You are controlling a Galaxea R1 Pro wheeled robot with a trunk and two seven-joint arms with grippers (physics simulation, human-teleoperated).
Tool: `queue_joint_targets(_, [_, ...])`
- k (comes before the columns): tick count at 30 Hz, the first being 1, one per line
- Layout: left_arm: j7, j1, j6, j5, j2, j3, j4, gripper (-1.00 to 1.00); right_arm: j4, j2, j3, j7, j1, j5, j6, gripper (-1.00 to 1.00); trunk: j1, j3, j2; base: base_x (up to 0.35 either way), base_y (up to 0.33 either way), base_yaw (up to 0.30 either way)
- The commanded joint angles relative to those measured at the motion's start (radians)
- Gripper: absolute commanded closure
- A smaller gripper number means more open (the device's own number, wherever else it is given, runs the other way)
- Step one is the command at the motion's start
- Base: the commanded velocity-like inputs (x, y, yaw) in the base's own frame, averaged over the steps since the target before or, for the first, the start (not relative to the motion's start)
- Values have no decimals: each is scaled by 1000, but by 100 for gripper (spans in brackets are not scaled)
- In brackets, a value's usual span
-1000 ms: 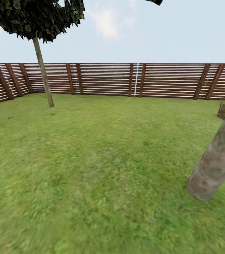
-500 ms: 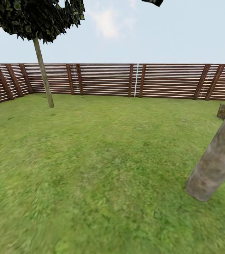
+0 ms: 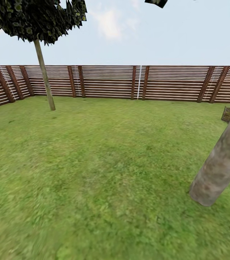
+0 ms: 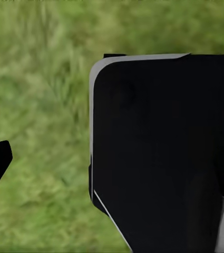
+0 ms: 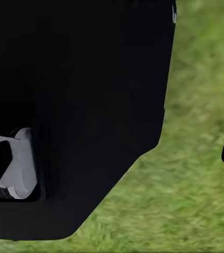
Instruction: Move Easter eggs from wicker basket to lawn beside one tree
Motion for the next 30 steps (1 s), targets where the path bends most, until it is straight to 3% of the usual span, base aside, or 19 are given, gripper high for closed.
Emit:
queue_joint_targets(1, [0, -1, -3, 0, 0, 1, 1, -100, -1, 0, 5, 0, 0, 0, -2, -100, -4, 2, 6, 0, 0, 0])
queue_joint_targets(30, [0, -1, -4, 0, -2, 3, 1, -100, -6, 9, 5, 1, 0, 0, -4, -100, -115, 93, 209, 0, 0, 0])
